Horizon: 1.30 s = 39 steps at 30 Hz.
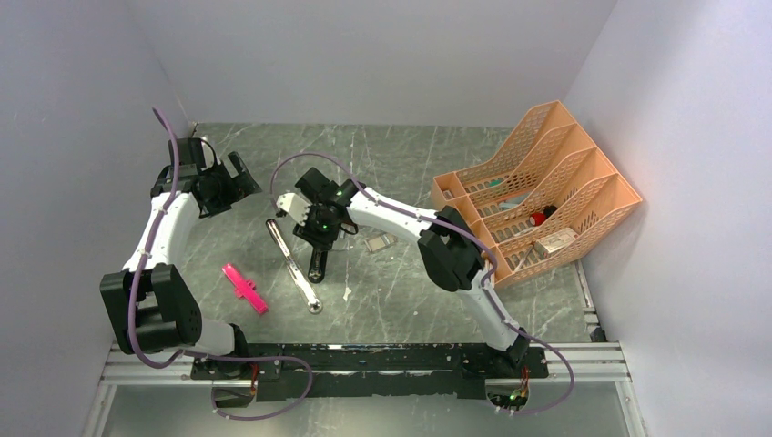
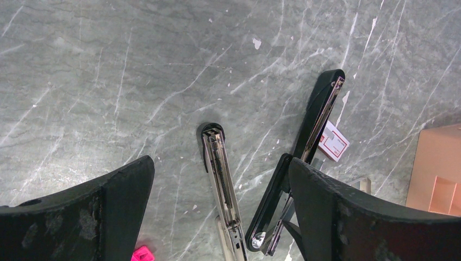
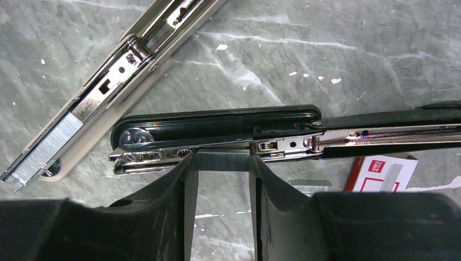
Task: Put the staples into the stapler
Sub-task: Install the staple into the stapler.
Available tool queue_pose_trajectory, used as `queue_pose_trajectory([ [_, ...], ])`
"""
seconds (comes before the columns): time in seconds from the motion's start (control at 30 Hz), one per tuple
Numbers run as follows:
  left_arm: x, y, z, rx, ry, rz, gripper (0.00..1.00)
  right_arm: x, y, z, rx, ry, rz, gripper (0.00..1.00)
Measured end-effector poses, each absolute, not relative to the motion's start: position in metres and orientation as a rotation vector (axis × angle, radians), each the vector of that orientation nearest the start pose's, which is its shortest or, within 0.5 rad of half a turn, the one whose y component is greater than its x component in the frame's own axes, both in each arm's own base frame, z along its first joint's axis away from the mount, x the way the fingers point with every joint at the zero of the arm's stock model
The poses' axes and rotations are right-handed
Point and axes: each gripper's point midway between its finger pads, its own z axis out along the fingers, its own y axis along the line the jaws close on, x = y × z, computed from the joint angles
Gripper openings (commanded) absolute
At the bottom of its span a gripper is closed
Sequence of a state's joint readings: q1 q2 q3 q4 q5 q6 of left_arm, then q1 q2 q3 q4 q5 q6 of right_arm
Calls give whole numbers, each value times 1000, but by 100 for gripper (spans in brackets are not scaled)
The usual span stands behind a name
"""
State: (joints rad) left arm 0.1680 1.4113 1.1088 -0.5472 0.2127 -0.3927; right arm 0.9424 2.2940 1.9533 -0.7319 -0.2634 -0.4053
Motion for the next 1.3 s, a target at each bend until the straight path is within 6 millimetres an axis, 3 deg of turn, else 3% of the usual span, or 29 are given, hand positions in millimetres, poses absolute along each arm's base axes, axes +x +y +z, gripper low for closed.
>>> queue_pose_trajectory([
  [0.9, 364, 8, 151, -577, 2357, -361, 97, 284, 449, 53, -1732, 2003, 560, 13],
  [1.3, 365, 8, 151, -577, 2357, -362, 97, 283, 461, 66, -1708, 1931, 625, 13],
])
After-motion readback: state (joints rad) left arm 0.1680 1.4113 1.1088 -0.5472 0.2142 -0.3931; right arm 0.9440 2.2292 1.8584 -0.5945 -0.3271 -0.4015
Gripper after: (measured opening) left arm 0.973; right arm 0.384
